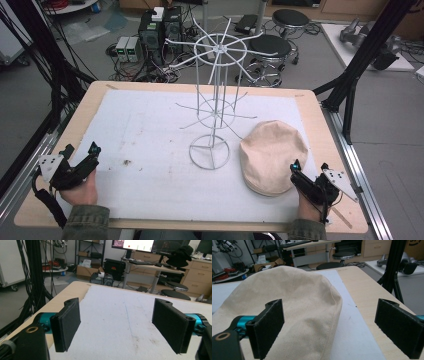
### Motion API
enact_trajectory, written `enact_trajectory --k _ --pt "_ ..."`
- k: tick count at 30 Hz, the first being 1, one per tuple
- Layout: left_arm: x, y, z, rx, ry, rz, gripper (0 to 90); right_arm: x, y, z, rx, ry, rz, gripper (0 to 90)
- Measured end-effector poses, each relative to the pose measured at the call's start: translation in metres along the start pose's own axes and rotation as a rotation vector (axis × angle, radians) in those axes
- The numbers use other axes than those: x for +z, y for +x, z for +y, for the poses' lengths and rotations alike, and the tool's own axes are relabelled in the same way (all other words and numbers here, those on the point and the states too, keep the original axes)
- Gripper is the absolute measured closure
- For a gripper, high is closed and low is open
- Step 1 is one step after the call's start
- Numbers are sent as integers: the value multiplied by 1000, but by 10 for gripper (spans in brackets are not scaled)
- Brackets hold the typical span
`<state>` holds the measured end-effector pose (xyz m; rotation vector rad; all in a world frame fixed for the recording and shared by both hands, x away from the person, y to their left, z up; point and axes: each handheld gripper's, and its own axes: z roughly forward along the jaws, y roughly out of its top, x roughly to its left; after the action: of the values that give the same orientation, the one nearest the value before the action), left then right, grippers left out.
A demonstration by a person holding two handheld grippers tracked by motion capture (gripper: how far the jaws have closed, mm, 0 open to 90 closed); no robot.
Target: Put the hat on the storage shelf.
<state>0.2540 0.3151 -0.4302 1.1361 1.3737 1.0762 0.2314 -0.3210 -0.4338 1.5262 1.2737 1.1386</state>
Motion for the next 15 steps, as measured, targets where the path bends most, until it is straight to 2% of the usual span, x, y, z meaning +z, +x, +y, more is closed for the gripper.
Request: enact_trajectory --k 15 --pt "0 1 0 -2 1 -5 229 1 1 0 -2 18 0 78"
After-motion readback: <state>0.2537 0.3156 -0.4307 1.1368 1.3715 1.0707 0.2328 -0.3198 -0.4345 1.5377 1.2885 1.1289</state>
